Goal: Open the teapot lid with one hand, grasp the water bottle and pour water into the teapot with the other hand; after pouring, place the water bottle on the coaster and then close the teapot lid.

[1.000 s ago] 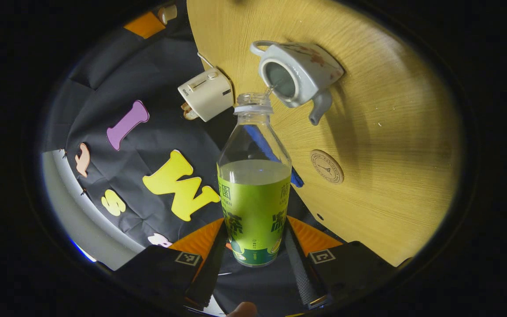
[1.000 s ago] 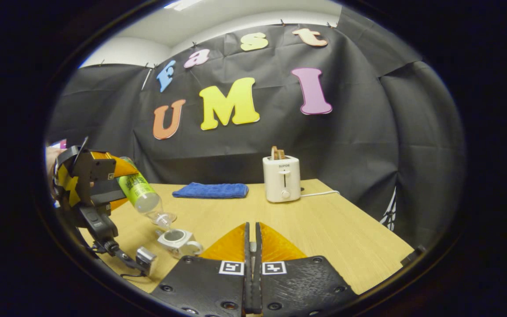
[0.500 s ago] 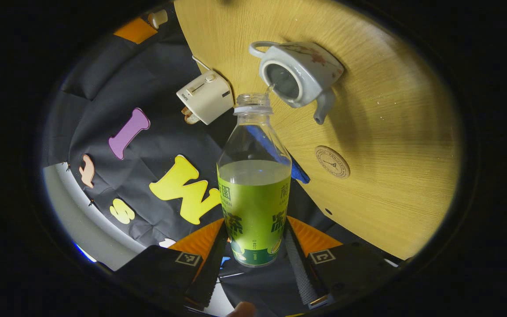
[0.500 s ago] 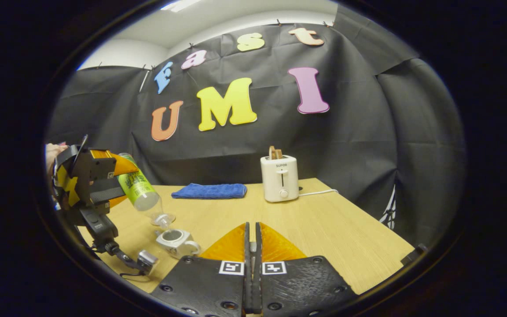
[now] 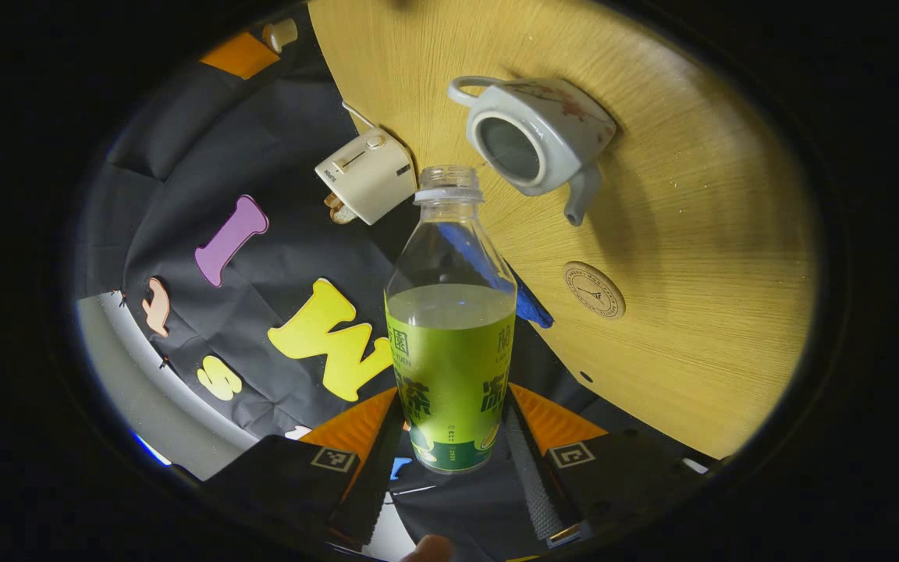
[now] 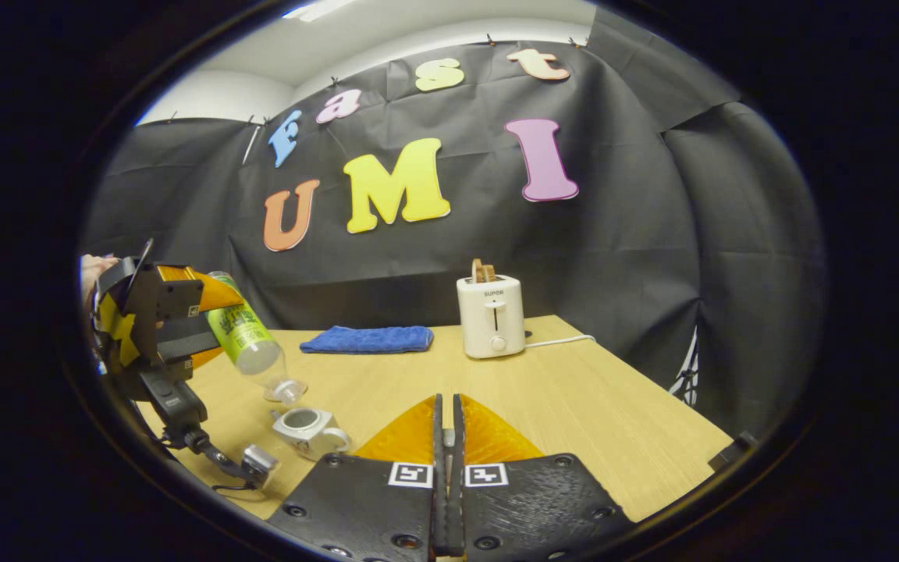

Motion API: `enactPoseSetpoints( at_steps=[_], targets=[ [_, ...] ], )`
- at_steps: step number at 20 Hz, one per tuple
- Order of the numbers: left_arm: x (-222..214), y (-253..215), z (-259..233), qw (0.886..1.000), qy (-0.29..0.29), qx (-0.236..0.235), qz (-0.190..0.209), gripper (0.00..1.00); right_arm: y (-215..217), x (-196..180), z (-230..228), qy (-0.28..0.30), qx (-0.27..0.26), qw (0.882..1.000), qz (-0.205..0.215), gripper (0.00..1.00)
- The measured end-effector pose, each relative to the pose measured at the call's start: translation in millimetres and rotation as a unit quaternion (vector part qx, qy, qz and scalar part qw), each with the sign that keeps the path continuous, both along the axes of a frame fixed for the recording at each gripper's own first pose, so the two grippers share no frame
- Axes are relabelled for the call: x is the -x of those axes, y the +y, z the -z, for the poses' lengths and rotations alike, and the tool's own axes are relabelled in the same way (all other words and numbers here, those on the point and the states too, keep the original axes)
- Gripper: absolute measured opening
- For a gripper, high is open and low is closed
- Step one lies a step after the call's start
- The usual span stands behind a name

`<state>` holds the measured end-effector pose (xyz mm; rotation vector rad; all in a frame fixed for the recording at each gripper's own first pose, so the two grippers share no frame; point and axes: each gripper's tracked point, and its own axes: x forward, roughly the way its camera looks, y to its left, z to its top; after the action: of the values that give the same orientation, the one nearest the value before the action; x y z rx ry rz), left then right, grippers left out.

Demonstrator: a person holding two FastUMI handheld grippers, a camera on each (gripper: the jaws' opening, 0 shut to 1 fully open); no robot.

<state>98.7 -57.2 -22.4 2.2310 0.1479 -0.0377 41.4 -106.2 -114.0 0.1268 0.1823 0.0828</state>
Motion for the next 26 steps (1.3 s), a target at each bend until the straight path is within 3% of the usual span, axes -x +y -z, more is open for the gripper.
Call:
enactPoseSetpoints(
  at_steps=[7, 11, 14, 16, 18, 21, 23, 26],
  targets=[
    [-1, 6, 5, 1.0, 0.005, 0.029, -0.004, 0.72, 2, 1, 0, 0.0, 0.001, 1.0, -0.001, 0.0],
    [0, 18, 18, 0.995, 0.02, 0.096, -0.026, 0.75, 4, 1, -3, -0.001, 0.003, 1.0, 0.003, 0.0],
    [2, 16, 20, 0.991, 0.025, 0.127, -0.019, 0.74, 7, 3, -8, -0.003, 0.009, 1.0, 0.005, 0.0],
    [4, 24, 30, 0.982, 0.042, 0.182, -0.033, 0.75, 8, 3, -13, -0.008, 0.012, 1.0, 0.007, 0.0],
    [6, 27, 45, 0.959, 0.071, 0.272, -0.042, 0.75, 10, 4, -18, -0.012, 0.017, 1.0, 0.009, 0.0],
    [22, 31, 60, 0.903, 0.102, 0.411, -0.068, 0.75, 19, 3, -25, -0.014, 0.02, 1.0, 0.006, 0.0],
    [31, 38, 59, 0.863, 0.094, 0.49, -0.082, 0.75, 25, 3, -33, -0.02, 0.025, 0.999, 0.003, 0.0],
    [45, 50, 64, 0.786, 0.084, 0.603, -0.104, 0.75, 38, 0, -43, -0.029, 0.027, 0.999, -0.004, 0.0]
  ],
)
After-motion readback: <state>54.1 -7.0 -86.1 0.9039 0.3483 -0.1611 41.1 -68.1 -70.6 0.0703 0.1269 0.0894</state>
